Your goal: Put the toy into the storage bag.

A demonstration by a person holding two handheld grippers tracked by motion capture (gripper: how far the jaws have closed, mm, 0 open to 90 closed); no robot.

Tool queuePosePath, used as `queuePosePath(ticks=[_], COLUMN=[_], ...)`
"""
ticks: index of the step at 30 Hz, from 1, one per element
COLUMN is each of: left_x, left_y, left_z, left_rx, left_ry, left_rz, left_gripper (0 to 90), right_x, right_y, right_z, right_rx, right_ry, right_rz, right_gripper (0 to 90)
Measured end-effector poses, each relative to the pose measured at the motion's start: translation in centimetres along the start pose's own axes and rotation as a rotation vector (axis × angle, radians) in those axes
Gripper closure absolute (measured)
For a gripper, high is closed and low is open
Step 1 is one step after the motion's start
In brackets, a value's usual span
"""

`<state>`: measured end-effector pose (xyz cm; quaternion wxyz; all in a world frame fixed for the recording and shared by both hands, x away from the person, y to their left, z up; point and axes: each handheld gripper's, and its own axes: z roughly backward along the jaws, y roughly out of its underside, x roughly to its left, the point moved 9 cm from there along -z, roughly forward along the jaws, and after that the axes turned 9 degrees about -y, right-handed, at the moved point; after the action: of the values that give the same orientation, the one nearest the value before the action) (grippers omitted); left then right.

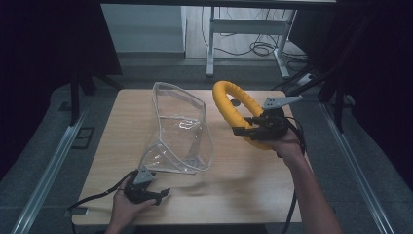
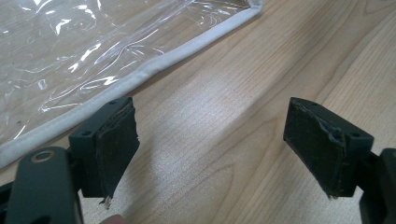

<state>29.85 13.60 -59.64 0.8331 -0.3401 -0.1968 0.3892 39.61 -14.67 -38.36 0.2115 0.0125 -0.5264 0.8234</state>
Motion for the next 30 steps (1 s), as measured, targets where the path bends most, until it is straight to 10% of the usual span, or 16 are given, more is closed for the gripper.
queuePosePath(ticks=[30], left_x=[-0.1], left_y=[0.1], left_z=[-0.1], left_rx=[0.005], left_ry=[0.002], left_rz=[-0.001], left_gripper=[17.6], right_x=[2.6], right_y=[-4.4], right_z=[-0.5], right_rx=[-0.130], right_ry=[-0.061], right_rz=[0.047], right_gripper=[50.6])
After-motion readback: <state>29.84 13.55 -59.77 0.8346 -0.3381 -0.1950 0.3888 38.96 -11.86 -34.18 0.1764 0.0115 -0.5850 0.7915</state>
